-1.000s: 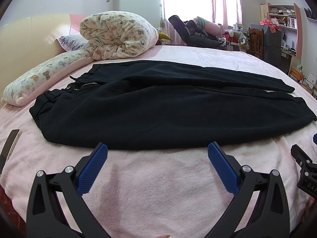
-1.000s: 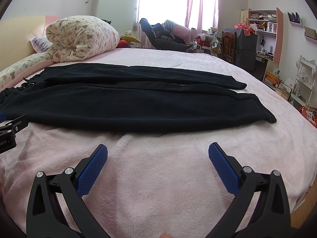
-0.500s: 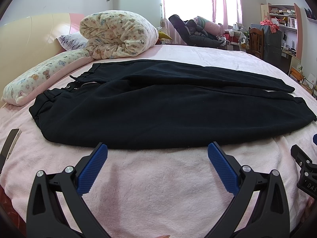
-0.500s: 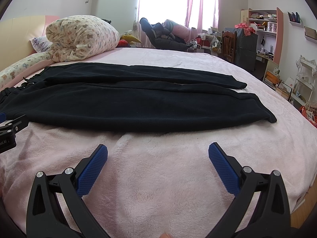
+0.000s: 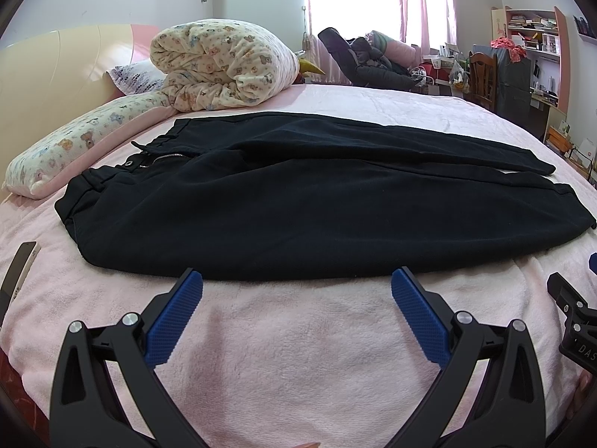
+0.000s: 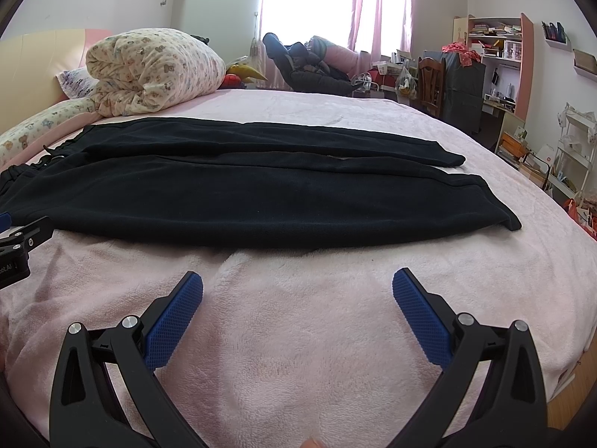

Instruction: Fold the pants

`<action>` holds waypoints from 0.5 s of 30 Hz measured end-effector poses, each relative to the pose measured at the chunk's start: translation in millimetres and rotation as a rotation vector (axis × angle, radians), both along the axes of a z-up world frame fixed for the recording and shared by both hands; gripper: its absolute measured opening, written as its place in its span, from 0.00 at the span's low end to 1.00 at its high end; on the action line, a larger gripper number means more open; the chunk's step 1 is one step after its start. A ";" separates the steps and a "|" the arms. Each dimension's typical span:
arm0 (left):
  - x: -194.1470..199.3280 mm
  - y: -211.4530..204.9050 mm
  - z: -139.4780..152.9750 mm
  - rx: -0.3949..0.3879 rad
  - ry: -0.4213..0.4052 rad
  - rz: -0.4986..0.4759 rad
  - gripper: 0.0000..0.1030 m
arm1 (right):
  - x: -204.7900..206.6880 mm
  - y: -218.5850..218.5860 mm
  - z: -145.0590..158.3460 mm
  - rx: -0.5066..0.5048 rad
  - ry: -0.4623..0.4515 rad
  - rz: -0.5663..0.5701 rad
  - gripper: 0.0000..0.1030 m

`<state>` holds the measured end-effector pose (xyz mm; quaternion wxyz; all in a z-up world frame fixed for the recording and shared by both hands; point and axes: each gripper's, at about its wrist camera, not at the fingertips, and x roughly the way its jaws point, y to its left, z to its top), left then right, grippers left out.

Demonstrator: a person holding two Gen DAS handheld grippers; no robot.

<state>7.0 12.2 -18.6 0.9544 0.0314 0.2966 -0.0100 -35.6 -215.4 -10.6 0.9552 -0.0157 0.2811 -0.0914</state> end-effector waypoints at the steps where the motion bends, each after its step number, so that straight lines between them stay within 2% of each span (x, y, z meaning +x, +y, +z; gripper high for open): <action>1: 0.2 1.0 -1.6 -0.001 0.000 0.001 0.98 | 0.1 0.0 0.5 0.001 0.000 0.000 0.99; 8: 3.2 3.9 -0.9 0.018 -0.003 -0.002 0.98 | 4.5 -9.2 7.5 0.018 -0.008 0.058 0.99; 12: 7.2 7.8 10.6 0.068 -0.059 0.015 0.98 | 13.7 -20.5 28.8 -0.007 -0.027 0.070 0.99; 15: 19.2 11.6 23.6 0.051 -0.070 0.034 0.98 | 27.4 -33.2 43.5 0.022 -0.009 0.063 0.99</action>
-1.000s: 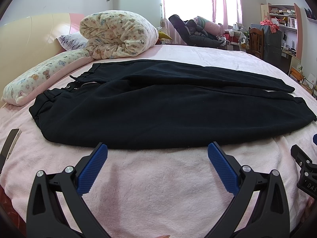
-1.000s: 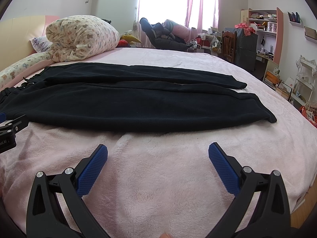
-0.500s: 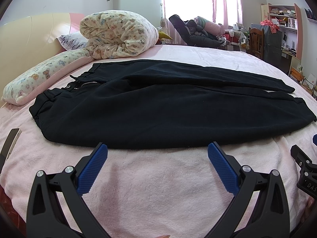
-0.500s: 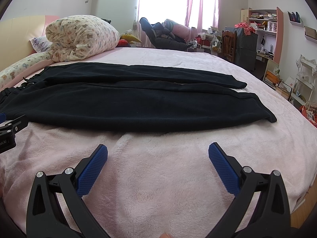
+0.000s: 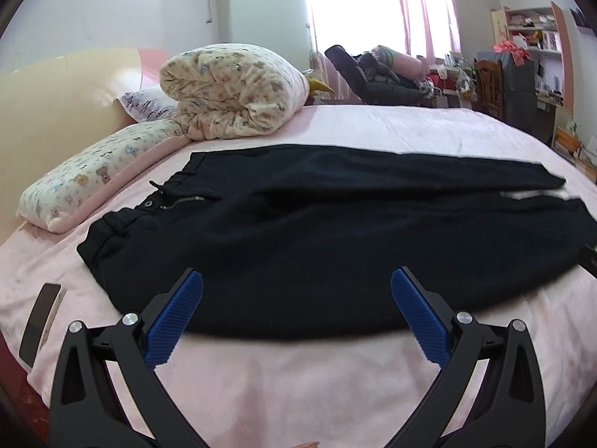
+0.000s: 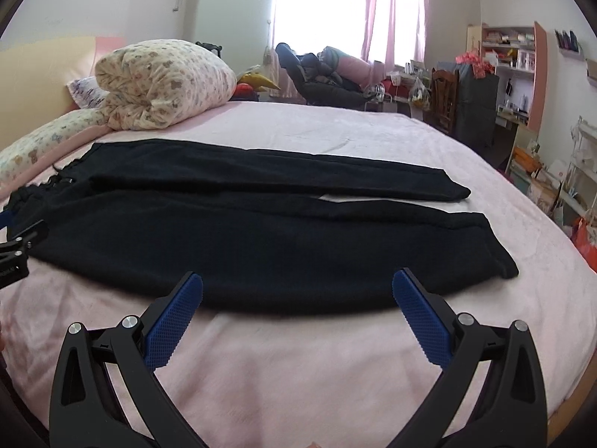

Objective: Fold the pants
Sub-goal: 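Reach the right gripper to the trouser leg hems and close on them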

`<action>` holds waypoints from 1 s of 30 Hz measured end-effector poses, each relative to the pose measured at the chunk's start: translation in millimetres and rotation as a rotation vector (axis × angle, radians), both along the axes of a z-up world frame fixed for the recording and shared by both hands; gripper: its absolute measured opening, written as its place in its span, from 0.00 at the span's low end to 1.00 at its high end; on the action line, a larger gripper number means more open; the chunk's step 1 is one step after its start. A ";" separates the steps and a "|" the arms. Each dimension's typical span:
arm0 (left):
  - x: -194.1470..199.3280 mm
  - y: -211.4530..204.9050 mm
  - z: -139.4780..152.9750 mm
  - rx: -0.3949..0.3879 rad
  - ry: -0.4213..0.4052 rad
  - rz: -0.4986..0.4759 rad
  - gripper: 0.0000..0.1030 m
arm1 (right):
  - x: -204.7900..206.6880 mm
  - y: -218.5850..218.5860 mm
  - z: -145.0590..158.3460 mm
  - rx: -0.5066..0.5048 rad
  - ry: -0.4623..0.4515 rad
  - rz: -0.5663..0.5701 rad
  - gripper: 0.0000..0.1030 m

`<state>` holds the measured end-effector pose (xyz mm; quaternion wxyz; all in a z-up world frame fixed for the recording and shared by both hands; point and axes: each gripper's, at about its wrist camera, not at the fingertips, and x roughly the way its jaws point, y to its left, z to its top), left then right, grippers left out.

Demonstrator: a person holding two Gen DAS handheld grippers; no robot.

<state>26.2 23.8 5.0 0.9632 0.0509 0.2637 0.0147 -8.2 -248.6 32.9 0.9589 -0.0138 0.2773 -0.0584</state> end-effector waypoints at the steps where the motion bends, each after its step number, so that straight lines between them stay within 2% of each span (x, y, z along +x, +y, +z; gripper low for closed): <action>1: 6.1 0.4 7.3 -0.014 0.002 0.008 0.98 | 5.3 -3.8 3.5 0.009 0.005 -0.002 0.99; 7: 40.1 7.4 26.1 -0.085 -0.017 0.076 0.98 | 48.3 -36.5 36.9 0.043 0.018 -0.090 0.99; 11: 66.4 8.9 22.8 -0.108 0.006 0.139 0.98 | 81.9 -62.5 50.0 0.071 0.046 -0.161 0.99; 14: 86.4 8.1 21.2 -0.075 0.015 0.161 0.98 | 112.5 -89.9 59.4 0.115 0.050 -0.235 0.99; 16: 91.6 8.6 18.3 -0.039 0.004 0.165 0.98 | 133.2 -113.1 64.7 0.181 0.039 -0.288 0.99; 19: 98.7 9.2 13.2 -0.013 0.025 0.160 0.98 | 175.4 -146.2 65.5 0.251 0.083 -0.398 0.99; 24: 111.2 7.4 2.3 0.009 0.086 0.180 0.98 | 248.4 -177.1 53.9 0.277 0.124 -0.563 0.99; 26: 115.3 6.1 -1.1 0.033 0.105 0.208 0.98 | 270.9 -189.8 46.6 0.309 0.129 -0.631 0.92; 28: 116.5 5.9 -3.9 0.056 0.123 0.235 0.98 | 288.6 -201.9 35.1 0.350 0.157 -0.707 0.74; 30: 115.3 8.6 -5.5 0.043 0.130 0.229 0.98 | 304.9 -214.2 21.2 0.402 0.187 -0.786 0.72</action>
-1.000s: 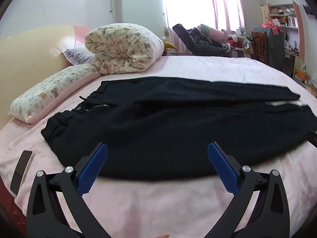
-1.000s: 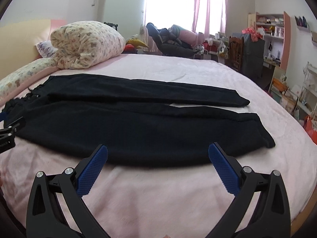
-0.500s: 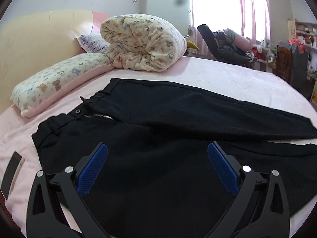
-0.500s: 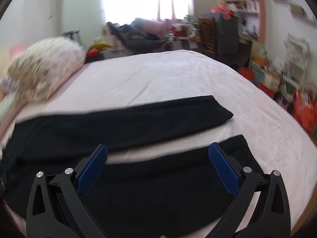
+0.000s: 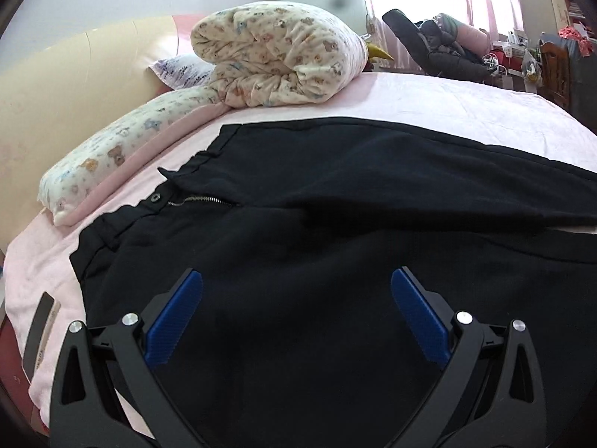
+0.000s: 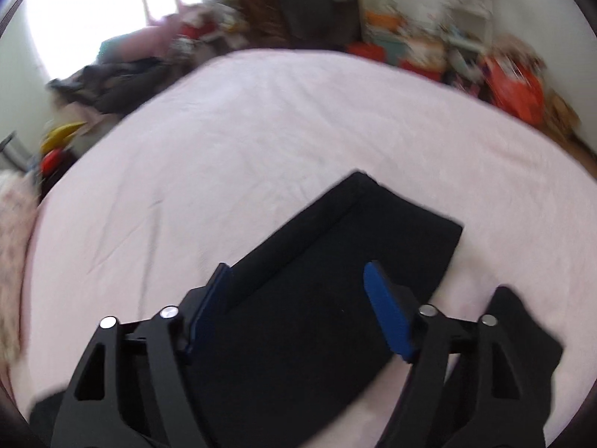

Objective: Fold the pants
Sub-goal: 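Reach the right gripper to the trouser leg hems and close on them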

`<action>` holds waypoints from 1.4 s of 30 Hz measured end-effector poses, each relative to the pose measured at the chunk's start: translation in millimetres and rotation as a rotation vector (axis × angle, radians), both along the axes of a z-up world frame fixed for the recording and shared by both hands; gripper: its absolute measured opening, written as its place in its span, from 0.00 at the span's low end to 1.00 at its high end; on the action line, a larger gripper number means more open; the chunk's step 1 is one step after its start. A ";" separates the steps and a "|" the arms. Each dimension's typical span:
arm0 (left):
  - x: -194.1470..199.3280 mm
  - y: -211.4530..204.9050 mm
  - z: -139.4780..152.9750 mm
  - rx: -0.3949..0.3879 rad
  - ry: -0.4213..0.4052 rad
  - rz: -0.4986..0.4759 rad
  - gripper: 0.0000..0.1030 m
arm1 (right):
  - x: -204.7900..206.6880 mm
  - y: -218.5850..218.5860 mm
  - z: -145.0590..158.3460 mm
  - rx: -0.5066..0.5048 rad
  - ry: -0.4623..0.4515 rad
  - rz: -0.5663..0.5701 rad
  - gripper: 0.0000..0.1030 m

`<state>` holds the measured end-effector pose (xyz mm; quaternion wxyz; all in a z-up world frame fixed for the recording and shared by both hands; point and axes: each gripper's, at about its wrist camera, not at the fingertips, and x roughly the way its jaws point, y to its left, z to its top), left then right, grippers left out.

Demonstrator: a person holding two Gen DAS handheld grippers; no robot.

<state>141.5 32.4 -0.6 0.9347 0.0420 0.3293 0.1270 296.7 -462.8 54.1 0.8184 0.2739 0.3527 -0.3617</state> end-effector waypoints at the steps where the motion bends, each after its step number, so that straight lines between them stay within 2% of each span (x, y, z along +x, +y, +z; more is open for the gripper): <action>1: -0.6 2.0 -0.2 -0.011 -0.003 -0.002 0.98 | 4.9 -4.1 -4.0 0.015 0.000 -0.020 0.70; 5: -6.8 7.3 2.6 -0.039 -0.035 0.001 0.98 | 27.2 -10.0 -18.7 0.032 0.030 -0.069 0.68; 10: -10.8 2.7 1.8 -0.048 -0.031 -0.037 0.98 | 45.3 -3.0 -20.8 -0.052 0.060 -0.123 0.69; 19: -10.8 -2.4 0.7 -0.041 -0.028 -0.048 0.98 | 83.4 2.9 -58.1 -0.102 0.283 -0.159 0.74; 23: -9.3 -3.6 -1.7 -0.062 -0.011 -0.089 0.98 | 80.8 3.6 -60.9 -0.116 0.267 -0.151 0.71; 28: -11.8 -8.8 -1.3 -0.057 -0.024 -0.120 0.98 | 77.0 2.1 -55.7 -0.068 0.222 -0.129 0.29; 31: -12.3 -9.1 -1.3 -0.060 -0.025 -0.121 0.98 | 66.6 -3.5 -54.2 -0.018 0.170 -0.109 0.21; 34: -13.0 -6.3 -1.4 -0.088 -0.021 -0.123 0.98 | 49.3 -15.7 -51.7 0.086 0.077 -0.084 0.13; 39: -12.5 0.4 -1.4 -0.151 -0.010 -0.131 0.98 | 17.5 -23.5 -44.1 0.203 -0.079 -0.031 0.09; 42: -13.6 2.6 -0.1 -0.162 -0.017 -0.121 0.98 | -2.2 -23.6 -36.3 0.236 -0.153 0.001 0.09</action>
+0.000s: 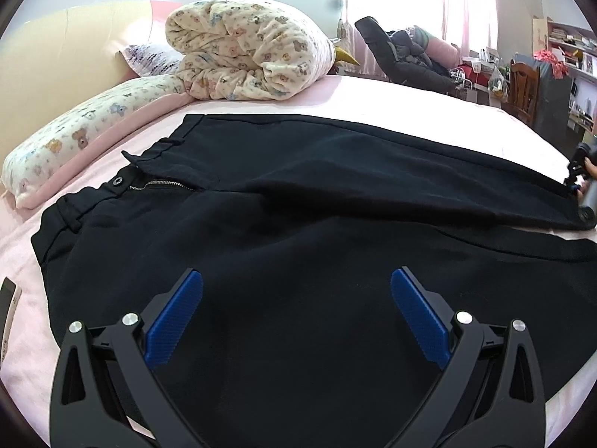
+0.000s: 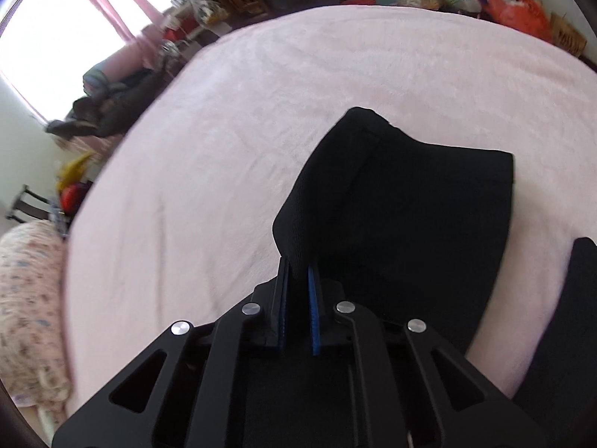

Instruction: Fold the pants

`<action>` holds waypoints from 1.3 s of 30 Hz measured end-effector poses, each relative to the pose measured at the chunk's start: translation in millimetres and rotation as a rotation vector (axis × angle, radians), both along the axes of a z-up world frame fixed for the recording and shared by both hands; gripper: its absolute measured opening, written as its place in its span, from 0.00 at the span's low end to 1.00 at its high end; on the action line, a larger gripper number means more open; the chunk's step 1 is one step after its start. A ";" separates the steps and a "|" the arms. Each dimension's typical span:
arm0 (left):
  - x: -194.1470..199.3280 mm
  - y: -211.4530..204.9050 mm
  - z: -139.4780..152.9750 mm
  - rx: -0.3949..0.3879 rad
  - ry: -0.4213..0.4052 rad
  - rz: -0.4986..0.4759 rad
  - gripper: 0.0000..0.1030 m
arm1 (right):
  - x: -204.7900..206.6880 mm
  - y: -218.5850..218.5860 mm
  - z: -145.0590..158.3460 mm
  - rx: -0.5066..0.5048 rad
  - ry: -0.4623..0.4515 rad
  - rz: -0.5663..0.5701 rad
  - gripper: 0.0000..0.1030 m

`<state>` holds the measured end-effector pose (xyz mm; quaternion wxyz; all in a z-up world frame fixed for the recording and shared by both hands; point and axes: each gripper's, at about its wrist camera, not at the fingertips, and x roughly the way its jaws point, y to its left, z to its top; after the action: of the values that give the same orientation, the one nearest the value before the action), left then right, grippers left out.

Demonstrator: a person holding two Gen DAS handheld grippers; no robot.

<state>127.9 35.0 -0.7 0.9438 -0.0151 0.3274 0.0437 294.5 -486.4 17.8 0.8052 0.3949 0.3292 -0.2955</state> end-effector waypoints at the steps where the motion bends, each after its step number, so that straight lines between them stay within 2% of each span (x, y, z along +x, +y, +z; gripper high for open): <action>1: -1.1 0.4 0.7 0.001 -0.006 0.010 0.98 | -9.3 1.5 5.3 0.006 -0.036 0.012 0.09; 5: -4.2 3.7 4.4 -0.016 -0.030 0.023 0.98 | -40.7 12.5 27.8 -0.018 -0.134 0.074 0.08; 9: -5.4 6.3 7.7 -0.040 -0.047 0.030 0.98 | -90.6 27.1 44.8 -0.037 -0.224 0.144 0.08; 14: -15.8 11.3 17.2 -0.069 -0.114 0.052 0.98 | -154.8 51.2 44.0 -0.049 -0.272 0.201 0.07; 19: -31.9 22.4 29.0 -0.162 -0.209 0.061 0.98 | -189.9 64.5 26.2 -0.016 -0.265 0.215 0.07; 21: -37.3 30.7 31.2 -0.233 -0.235 0.076 0.98 | -200.7 69.5 18.6 0.006 -0.264 0.214 0.07; 23: -38.9 39.6 31.9 -0.304 -0.234 0.085 0.98 | -207.1 72.0 11.8 0.032 -0.258 0.220 0.07; 25: -38.6 43.6 31.0 -0.336 -0.230 0.086 0.98 | -215.7 76.2 2.4 0.051 -0.252 0.228 0.07; 31: -40.5 47.9 33.5 -0.340 -0.266 0.123 0.98 | -234.2 85.5 -16.4 0.077 -0.256 0.243 0.07; 33: -42.3 47.9 34.1 -0.332 -0.276 0.129 0.98 | -232.2 87.5 -26.7 0.106 -0.211 0.233 0.07; 35: -42.4 50.0 35.6 -0.325 -0.280 0.140 0.98 | -232.7 89.5 -27.1 0.093 -0.182 0.239 0.08; 38: -42.6 58.1 37.7 -0.349 -0.273 0.154 0.98 | -233.4 95.8 -16.2 0.084 -0.130 0.285 0.27; 39: -42.8 62.5 38.7 -0.370 -0.271 0.159 0.98 | -236.5 98.7 -13.9 0.084 -0.129 0.295 0.39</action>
<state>85.1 97.5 38.0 0.9539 -0.2190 0.1978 0.0550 58.0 -387.6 3.9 0.8421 0.3937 0.3432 -0.1341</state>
